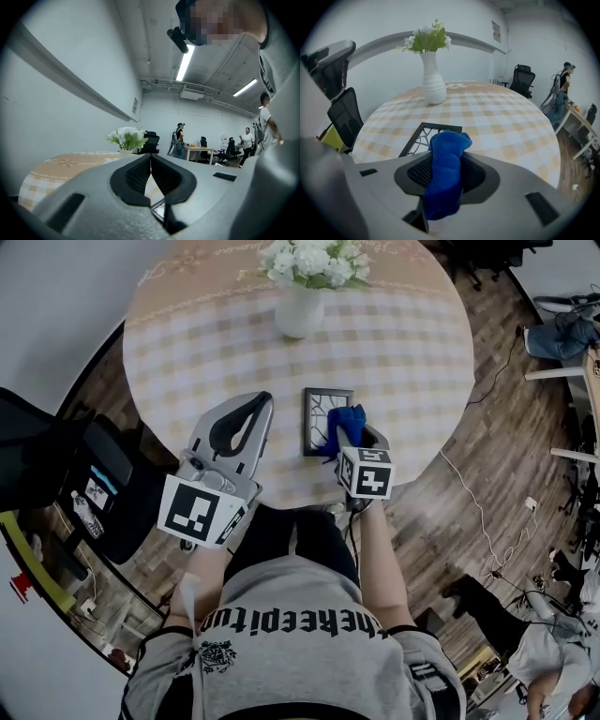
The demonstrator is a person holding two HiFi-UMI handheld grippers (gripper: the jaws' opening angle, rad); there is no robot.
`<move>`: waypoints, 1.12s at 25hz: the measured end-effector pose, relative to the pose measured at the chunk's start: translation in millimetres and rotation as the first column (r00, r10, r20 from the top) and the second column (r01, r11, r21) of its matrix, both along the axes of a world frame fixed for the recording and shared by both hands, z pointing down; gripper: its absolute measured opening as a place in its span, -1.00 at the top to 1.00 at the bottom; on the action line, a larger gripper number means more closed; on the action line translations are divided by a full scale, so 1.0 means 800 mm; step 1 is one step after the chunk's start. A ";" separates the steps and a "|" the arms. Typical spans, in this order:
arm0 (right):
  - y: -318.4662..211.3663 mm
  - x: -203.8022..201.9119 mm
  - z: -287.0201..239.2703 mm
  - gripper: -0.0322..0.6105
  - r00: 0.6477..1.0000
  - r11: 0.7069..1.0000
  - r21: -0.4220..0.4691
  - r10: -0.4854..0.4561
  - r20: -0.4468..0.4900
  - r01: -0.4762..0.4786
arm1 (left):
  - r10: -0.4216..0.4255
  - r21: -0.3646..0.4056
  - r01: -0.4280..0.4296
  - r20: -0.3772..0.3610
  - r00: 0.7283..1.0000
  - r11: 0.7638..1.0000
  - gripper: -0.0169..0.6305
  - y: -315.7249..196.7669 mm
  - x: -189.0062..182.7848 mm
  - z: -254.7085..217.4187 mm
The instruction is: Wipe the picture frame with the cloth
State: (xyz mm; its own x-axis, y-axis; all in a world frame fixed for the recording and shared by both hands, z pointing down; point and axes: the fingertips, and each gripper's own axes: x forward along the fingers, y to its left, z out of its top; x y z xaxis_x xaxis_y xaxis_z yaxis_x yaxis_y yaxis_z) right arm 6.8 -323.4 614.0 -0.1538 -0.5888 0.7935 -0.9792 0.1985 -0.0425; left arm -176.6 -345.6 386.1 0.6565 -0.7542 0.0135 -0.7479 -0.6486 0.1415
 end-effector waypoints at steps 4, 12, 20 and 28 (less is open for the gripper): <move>0.006 0.000 0.002 0.44 1.000 1.000 0.007 0.009 0.023 -0.009 | 0.001 0.002 -0.001 0.001 1.000 1.000 0.90 0.004 0.002 0.001; 0.001 -0.022 0.003 0.44 1.000 1.000 0.011 -0.015 0.012 0.014 | -0.009 0.001 0.009 0.002 1.000 1.000 0.90 0.011 -0.003 0.000; -0.003 -0.059 0.006 0.44 0.998 0.999 0.008 -0.053 0.037 0.053 | -0.034 -0.002 0.034 0.004 0.999 0.999 0.90 0.016 -0.019 0.001; -0.001 -0.096 0.003 0.44 0.992 0.994 0.012 -0.108 0.063 0.108 | -0.056 -0.003 0.056 0.004 0.998 0.998 0.90 0.020 -0.032 0.001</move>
State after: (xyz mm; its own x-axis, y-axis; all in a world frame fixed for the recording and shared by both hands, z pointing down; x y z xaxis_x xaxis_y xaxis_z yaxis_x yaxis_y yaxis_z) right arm -69.7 -324.0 616.8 -0.2666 -0.5730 0.7750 -0.9473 0.3038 -0.1013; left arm -202.4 -329.3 387.3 0.6136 -0.7894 0.0181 -0.7833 -0.6056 0.1400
